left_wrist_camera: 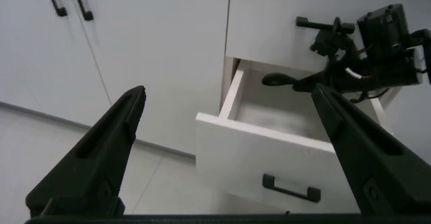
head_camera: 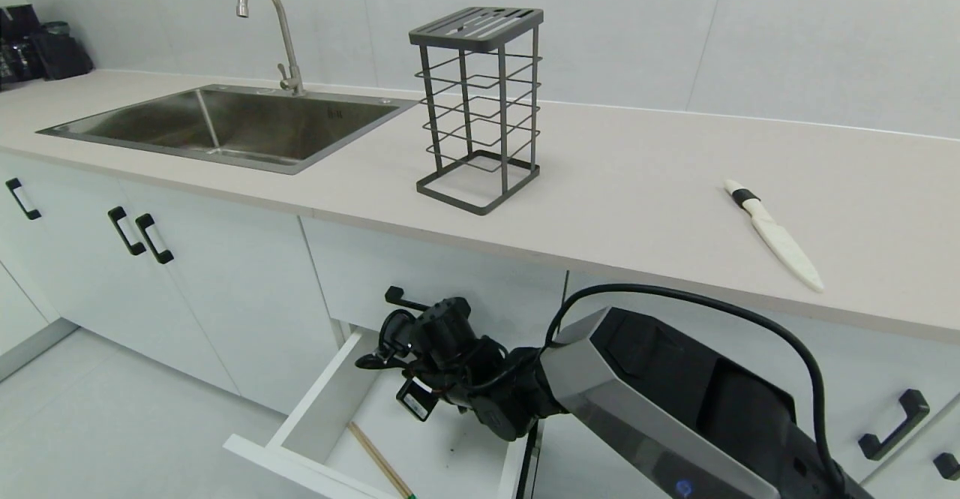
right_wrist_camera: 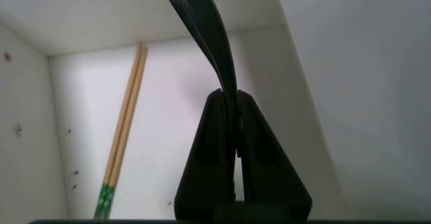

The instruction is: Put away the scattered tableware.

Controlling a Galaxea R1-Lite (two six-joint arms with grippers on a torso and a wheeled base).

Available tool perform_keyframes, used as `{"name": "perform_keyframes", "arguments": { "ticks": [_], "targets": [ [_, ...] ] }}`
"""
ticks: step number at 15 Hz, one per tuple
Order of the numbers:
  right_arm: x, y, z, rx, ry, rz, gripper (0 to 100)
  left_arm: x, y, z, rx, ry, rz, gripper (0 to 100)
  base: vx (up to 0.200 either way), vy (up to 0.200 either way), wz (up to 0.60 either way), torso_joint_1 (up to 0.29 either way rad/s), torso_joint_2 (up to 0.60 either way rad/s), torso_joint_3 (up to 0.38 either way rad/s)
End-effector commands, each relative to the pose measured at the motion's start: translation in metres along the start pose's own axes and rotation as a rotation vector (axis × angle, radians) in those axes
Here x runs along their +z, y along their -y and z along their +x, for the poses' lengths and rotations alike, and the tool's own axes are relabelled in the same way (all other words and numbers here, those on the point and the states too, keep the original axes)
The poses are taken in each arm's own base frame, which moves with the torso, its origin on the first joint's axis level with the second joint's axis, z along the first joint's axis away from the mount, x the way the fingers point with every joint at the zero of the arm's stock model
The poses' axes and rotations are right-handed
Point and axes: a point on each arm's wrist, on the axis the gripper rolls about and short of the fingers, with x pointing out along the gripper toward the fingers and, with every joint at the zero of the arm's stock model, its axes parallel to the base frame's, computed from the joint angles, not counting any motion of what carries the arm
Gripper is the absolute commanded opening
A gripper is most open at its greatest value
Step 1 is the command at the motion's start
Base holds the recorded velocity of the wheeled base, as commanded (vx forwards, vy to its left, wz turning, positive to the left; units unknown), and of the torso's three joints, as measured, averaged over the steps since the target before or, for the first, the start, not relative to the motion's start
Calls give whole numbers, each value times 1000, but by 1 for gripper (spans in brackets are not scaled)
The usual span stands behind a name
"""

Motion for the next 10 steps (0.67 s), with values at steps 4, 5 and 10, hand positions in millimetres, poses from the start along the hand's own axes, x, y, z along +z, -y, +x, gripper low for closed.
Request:
{"name": "perform_keyframes", "arguments": {
  "ticks": [4, 5, 10],
  "targets": [
    [-8, -23, -3, 44, -42, -24, 0, 0, 0, 0, -1, -2, 14, 100, 0, 0, 0, 0, 0, 0],
    [-10, -24, -4, 47, -51, -26, 0, 0, 0, 0, -1, -2, 14, 100, 0, 0, 0, 0, 0, 0],
    [-5, -28, -4, 42, -9, -30, 0, 0, 0, 0, -1, -2, 14, 100, 0, 0, 0, 0, 0, 0]
  ]
}}
